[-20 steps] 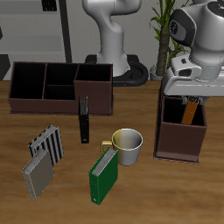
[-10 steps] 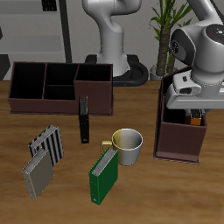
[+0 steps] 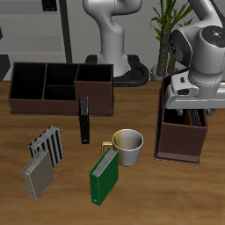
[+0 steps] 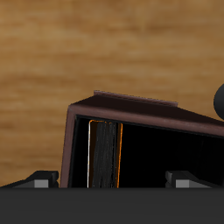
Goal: Place the orange book into the left desk caddy's right compartment
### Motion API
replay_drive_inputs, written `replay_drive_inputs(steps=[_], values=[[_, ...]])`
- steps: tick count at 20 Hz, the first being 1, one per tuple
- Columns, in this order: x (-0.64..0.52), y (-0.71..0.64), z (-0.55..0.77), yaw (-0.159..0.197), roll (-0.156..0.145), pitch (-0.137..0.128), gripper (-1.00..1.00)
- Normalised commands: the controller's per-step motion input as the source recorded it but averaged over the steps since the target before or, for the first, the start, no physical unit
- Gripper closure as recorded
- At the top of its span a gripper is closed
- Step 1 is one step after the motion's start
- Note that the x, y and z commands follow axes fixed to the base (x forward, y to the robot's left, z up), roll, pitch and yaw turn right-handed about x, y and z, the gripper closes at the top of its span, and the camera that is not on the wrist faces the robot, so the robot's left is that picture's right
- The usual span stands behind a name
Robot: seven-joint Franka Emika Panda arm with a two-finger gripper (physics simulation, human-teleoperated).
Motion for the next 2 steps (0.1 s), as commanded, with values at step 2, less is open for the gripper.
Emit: replay_drive_inputs(steps=[2], values=[[-0.36,-0.09,0.17,0.041,0.062,-0.036,-1.00]])
